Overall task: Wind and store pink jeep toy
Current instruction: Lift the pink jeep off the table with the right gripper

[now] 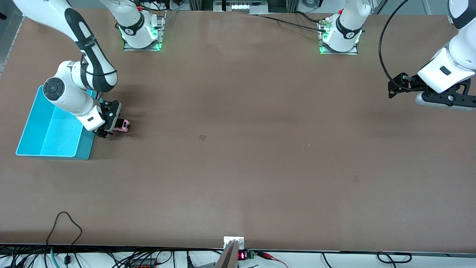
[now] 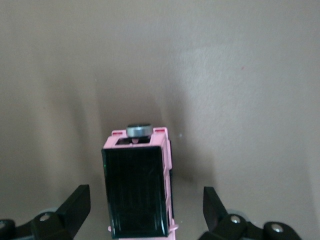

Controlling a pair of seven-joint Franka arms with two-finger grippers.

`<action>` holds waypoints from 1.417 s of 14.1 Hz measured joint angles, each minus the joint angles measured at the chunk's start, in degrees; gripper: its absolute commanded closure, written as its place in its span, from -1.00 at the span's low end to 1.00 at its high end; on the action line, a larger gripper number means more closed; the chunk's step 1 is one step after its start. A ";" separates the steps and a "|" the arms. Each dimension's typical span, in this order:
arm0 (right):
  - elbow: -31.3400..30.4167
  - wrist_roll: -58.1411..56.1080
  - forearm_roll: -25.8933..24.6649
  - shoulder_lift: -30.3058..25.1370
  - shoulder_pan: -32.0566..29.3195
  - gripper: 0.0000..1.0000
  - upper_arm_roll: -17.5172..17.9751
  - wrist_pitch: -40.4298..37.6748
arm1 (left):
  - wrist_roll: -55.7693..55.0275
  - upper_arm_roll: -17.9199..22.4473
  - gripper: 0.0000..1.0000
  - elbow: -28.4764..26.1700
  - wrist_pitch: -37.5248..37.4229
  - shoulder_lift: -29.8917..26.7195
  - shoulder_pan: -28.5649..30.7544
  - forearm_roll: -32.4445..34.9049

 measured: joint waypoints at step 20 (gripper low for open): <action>3.80 46.18 1.64 -13.83 1.21 1.00 2.56 -13.58 | 0.00 0.00 -1.00 0.00 0.00 0.00 -0.11 0.00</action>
